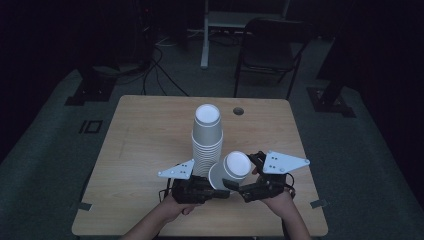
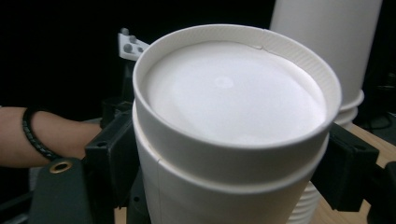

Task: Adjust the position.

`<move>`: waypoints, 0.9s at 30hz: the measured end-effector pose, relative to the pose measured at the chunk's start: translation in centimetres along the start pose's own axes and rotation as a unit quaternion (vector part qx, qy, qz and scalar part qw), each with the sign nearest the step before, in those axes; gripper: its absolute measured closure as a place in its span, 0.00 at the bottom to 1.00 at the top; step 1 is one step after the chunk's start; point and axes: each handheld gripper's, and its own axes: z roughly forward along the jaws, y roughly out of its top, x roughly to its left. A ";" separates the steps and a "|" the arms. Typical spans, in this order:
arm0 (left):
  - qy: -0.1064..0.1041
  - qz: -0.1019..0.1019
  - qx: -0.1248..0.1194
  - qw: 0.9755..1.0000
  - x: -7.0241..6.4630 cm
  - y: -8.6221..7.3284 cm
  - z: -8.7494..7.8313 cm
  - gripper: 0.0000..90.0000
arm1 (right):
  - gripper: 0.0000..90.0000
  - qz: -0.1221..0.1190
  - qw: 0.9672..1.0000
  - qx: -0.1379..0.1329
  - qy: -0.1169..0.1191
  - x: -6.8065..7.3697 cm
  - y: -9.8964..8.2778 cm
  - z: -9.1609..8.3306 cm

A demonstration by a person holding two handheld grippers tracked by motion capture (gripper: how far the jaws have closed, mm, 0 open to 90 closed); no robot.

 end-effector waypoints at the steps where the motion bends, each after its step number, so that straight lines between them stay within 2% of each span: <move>1: 0.002 0.003 0.002 1.000 0.0 0.0 0.0 0.93 | 0.21 0.001 1.000 0.002 0.005 -0.1 0.0 0.0; 5: 0.008 0.012 0.017 1.000 -0.2 0.1 0.0 0.93 | 0.20 -0.001 1.000 0.002 0.008 0.0 -0.1 0.0; 6: 0.015 0.021 0.025 0.999 -0.3 0.2 0.0 0.93 | 0.20 -0.001 1.000 0.003 0.010 0.0 -0.1 0.0; 8: 0.032 0.032 0.054 0.997 -0.4 0.3 0.2 0.93 | 0.18 0.002 1.000 -0.003 0.013 -0.1 -0.1 -0.2; 9: 0.045 0.046 0.068 0.996 -0.5 0.3 0.3 0.93 | 0.18 0.005 1.000 -0.006 0.014 -0.2 -0.1 -0.3; 10: 0.048 0.048 0.079 0.995 -0.6 0.2 0.4 0.93 | 0.17 0.006 1.000 -0.009 0.016 -0.2 -0.1 -0.4; 12: 0.073 0.074 0.114 0.988 -0.8 0.2 0.6 0.93 | 0.16 0.003 1.000 -0.012 0.010 -0.2 0.0 -0.7; 13: 0.077 0.079 0.129 0.985 -0.8 0.2 0.7 0.93 | 0.16 0.005 1.000 -0.012 0.007 -0.2 0.1 -0.8; 14: 0.094 0.097 0.148 0.980 -1.0 0.2 0.8 0.93 | 0.15 0.006 1.000 -0.013 0.002 -0.3 0.1 -0.9; 15: 0.099 0.108 0.161 0.976 -1.1 0.1 0.8 0.93 | 0.15 0.008 1.000 -0.012 -0.002 -0.4 0.1 -1.0; 16: 0.093 0.104 0.166 0.976 -1.0 0.1 0.8 0.93 | 0.15 0.010 1.000 -0.013 -0.003 -0.5 0.1 -1.1; 17: 0.104 0.110 0.172 0.973 -1.0 0.0 0.8 0.93 | 0.15 0.010 1.000 -0.012 -0.008 -0.6 0.0 -1.2; 18: 0.110 0.116 0.187 0.969 -0.9 0.1 0.7 0.93 | 0.15 0.013 1.000 -0.011 -0.011 -0.6 0.0 -1.2; 20: 0.126 0.131 0.203 0.962 -1.0 0.0 0.6 0.93 | 0.15 0.015 1.000 -0.008 -0.015 -0.7 -0.1 -1.2; 21: 0.133 0.140 0.218 0.957 -1.1 0.0 0.7 0.93 | 0.15 0.016 1.000 -0.003 -0.019 -0.8 -0.2 -1.2; 23: 0.161 0.169 0.244 0.941 -1.3 0.0 0.7 0.93 | 0.15 0.017 1.000 0.004 -0.022 -0.9 -0.4 -1.0; 24: 0.167 0.177 0.259 0.935 -1.4 0.0 0.7 0.93 | 0.15 0.019 1.000 0.008 -0.024 -1.0 -0.5 -1.0; 25: 0.177 0.191 0.271 0.927 -1.5 -0.1 0.7 0.93 | 0.15 0.020 0.999 0.011 -0.025 -1.0 -0.6 -0.9; 26: 0.182 0.192 0.281 0.923 -1.4 -0.1 0.7 0.93 | 0.15 0.021 0.999 0.015 -0.024 -1.1 -0.7 -0.9; 27: 0.182 0.192 0.281 0.923 -1.4 -0.1 0.7 0.93 | 0.15 0.021 0.999 0.015 -0.024 -1.1 -0.7 -0.9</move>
